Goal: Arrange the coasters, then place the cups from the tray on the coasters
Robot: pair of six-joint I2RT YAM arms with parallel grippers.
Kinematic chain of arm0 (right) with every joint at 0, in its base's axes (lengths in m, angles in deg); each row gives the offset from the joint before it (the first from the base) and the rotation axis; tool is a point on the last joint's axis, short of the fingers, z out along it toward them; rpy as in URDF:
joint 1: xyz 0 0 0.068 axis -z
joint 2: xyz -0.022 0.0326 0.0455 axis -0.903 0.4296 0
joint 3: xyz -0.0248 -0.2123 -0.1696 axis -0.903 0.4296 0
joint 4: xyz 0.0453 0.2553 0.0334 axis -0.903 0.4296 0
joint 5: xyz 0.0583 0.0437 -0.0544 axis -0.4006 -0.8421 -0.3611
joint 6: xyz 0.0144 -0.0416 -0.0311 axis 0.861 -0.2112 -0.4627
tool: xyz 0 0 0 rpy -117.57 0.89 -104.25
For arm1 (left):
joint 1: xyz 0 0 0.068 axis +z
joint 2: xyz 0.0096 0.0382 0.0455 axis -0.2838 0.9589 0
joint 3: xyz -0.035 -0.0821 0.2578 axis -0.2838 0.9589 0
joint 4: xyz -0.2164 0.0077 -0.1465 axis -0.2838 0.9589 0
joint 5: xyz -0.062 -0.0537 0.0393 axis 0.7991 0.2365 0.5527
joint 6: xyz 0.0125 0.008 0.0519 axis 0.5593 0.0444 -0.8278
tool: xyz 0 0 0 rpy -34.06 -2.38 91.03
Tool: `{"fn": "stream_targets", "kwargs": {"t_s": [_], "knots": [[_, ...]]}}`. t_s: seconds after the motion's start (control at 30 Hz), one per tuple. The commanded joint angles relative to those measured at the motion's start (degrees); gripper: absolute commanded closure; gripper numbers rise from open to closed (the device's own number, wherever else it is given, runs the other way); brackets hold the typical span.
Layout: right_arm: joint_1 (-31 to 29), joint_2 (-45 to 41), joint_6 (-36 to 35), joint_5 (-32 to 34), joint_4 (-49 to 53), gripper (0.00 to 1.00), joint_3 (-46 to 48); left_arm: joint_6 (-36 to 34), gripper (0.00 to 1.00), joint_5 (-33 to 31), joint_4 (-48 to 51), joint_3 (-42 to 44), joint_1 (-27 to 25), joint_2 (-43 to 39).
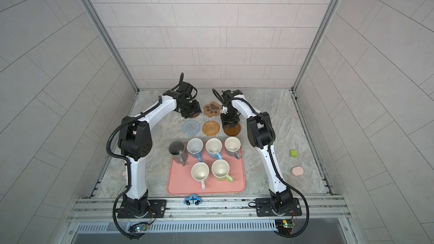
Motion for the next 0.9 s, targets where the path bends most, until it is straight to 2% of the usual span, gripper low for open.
{"fn": "stream_targets", "kwargs": {"t_s": [0.0,0.33,0.57,0.87], "knots": [[0.4,-1.6,0.1,-0.7,-2.5,0.53,-0.7,-0.4,0.39,-1.2,0.7,0.9,0.2,-2.8],[2.9,-5.4,0.9,-0.5,-1.9,0.53,-0.8,-0.3,0.39,-1.2,0.7,0.9,0.2,-3.0],[7.4,-7.2,0.9,1.7,-1.3,0.53,-0.4,-0.3,0.39,-1.2,0.7,0.9,0.2,-2.9],[10.4,-8.4,-0.4,3.5,-1.5,0.53,6.3,-0.4,0.39,-1.2,0.8,0.9,0.2,-2.9]]}}
